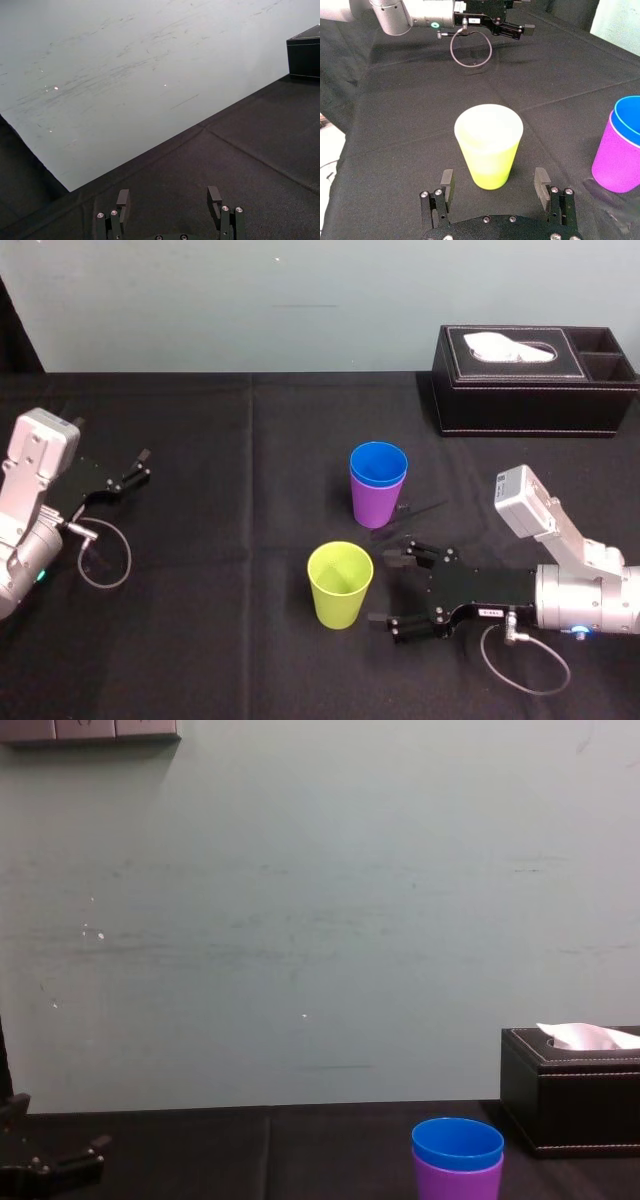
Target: Stack the three plastic cups sequentially using one hand.
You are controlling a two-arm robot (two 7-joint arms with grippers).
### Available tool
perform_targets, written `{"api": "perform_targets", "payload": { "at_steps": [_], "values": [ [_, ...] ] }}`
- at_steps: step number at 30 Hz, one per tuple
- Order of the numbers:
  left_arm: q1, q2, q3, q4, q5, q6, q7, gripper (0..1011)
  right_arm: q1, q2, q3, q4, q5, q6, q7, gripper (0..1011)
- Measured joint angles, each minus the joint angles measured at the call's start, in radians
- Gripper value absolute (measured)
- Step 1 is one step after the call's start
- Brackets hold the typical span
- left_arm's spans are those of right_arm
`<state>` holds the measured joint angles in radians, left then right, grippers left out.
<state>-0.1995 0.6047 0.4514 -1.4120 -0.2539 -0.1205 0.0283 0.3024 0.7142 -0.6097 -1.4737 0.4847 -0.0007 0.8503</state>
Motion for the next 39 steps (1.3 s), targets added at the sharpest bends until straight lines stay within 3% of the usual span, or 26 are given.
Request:
{"api": "perform_targets", "payload": {
  "at_steps": [27, 36, 39],
  "values": [
    [0.0, 0.0, 0.0, 0.0, 0.0, 0.0, 0.0, 1011, 0.125, -0.112, -0.096, 0.106, -0.044, 0.012, 0.026, 1004],
    [0.0, 0.0, 0.0, 0.0, 0.0, 0.0, 0.0, 1011, 0.132, -0.12, -0.101, 0.115, -0.042, 0.014, 0.029, 1004],
    [0.0, 0.0, 0.0, 0.0, 0.0, 0.0, 0.0, 1011, 0.131, -0.119, -0.1, 0.114, -0.042, 0.014, 0.028, 958]
  ]
}}
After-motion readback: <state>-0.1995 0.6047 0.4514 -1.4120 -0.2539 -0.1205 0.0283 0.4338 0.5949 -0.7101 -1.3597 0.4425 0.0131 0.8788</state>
